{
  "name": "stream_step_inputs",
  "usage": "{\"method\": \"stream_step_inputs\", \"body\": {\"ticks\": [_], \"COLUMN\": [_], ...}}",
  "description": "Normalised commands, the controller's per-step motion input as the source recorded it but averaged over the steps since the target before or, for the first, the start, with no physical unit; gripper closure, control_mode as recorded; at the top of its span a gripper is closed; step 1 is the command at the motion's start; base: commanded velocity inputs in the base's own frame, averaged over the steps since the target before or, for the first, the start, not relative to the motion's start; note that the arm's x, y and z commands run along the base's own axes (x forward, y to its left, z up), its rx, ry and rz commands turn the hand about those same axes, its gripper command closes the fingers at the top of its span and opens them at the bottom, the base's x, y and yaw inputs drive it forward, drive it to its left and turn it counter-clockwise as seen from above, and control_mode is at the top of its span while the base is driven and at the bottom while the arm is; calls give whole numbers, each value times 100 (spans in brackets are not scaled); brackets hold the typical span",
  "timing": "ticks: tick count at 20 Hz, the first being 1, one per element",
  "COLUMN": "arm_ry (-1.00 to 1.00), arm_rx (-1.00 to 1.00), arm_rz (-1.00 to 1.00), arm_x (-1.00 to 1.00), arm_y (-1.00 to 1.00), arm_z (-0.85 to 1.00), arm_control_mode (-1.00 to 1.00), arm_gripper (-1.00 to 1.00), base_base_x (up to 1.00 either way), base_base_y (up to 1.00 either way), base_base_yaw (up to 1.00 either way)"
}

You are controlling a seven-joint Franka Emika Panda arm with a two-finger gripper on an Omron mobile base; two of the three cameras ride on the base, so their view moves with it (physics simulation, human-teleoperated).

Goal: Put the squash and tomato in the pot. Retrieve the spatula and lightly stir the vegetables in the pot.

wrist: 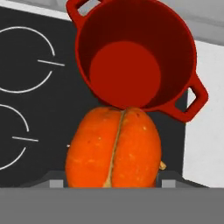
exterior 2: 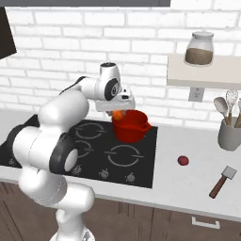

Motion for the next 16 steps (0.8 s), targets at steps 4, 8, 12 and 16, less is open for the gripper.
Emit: {"method": "stream_step_inputs", "body": {"ticks": [4,8,12,16], "arm_ry": [8,7,6,0], "arm_rx": [-1,0,0,0], "arm_rz": [0,0,0,0], "arm_x": [92,95,80,59], "arm_y": [-6,-9,-7,-32], "arm_z": [-46,-28,-44,-39], "arm_control_mode": [-100,-100,-100,-100], "arm_gripper": [100,100,100,100], "base_base_x": [0,0,0,0], "base_base_y": [0,0,0,0], "base_base_yaw": [0,0,0,0]}}
